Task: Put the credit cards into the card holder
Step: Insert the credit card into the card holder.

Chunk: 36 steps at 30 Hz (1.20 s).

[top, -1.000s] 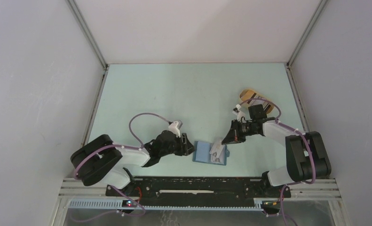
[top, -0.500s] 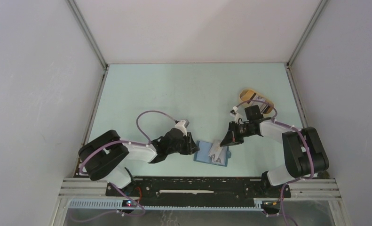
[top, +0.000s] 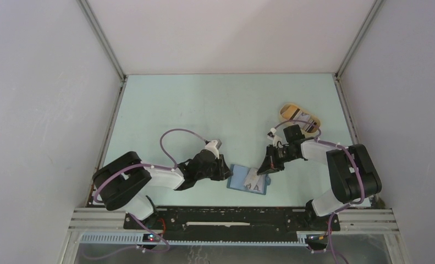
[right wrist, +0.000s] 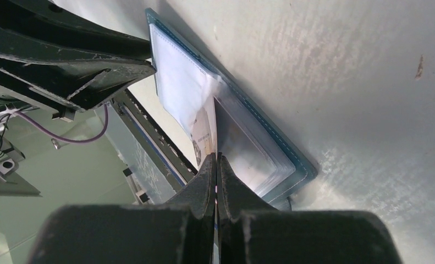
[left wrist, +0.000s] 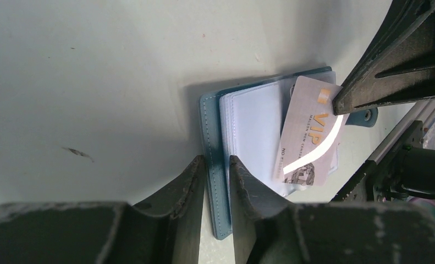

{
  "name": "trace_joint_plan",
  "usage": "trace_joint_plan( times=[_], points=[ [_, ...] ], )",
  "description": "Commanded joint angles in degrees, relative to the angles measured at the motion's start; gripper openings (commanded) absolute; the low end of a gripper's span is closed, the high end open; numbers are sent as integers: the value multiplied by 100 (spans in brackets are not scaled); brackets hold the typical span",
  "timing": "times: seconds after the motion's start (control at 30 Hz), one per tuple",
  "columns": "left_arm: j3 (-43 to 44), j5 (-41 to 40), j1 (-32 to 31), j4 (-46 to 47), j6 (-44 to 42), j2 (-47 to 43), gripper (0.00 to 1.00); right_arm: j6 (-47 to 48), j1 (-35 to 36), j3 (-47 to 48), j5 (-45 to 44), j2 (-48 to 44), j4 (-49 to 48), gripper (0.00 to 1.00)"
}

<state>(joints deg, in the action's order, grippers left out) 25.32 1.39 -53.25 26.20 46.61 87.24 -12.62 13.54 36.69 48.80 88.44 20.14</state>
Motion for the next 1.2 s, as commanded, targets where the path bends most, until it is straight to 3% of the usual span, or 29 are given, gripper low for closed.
trace_joint_plan(
  times=[0.0, 0.27, 1.17],
  points=[
    [121, -121, -54, -364, 26, 81, 28, -188, 115, 56, -405, 74, 120, 0],
    [153, -112, -54, -312, -20, 132, 28, -591, 475, 167, -702, 301, 151, 0],
    [181, 68, -59, -203, -91, 223, 28, -178, 783, 1112, -307, 1422, 510, 0]
  ],
)
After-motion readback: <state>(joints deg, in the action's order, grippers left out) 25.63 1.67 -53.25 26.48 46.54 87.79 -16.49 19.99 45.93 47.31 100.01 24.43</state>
